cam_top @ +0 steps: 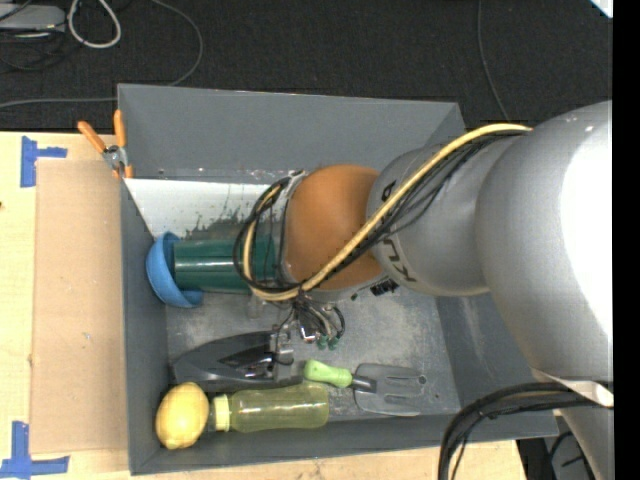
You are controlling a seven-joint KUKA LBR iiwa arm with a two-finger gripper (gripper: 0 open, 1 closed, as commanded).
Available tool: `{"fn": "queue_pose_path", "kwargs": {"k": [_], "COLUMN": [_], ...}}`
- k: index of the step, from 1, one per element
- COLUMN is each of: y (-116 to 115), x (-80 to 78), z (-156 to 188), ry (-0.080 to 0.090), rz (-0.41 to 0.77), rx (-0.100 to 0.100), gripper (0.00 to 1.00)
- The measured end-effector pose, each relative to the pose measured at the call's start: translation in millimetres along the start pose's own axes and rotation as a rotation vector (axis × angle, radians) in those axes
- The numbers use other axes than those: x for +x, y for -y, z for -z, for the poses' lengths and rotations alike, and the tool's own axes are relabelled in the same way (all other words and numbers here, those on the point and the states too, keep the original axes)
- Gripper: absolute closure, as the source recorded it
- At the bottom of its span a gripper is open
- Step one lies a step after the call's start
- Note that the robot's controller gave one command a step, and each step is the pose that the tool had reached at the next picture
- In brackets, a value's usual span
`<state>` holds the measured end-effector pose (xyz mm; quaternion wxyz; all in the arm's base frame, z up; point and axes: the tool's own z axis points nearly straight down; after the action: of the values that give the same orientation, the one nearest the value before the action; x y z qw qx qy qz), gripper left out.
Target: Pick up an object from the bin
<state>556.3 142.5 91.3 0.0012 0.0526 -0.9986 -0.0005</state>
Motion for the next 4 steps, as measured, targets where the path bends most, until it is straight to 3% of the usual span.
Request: {"fn": "queue_pose_path", "kwargs": {"k": [1, 2, 3, 4], "y": [-14.4, -19.0, -5.2, 0.8], "x": [3.7, -1.1, 5.8, -1.9], "z": [60.8, 5.6, -16.7, -17.0], "ry": [0.004, -0.010, 0.026, -0.012], "rz": [0.168, 0.051, 0.275, 0.102], "rx": [0.001, 0.001, -0.002, -0.002], "gripper": [0.00, 0.00, 0.00, 1.00]}}
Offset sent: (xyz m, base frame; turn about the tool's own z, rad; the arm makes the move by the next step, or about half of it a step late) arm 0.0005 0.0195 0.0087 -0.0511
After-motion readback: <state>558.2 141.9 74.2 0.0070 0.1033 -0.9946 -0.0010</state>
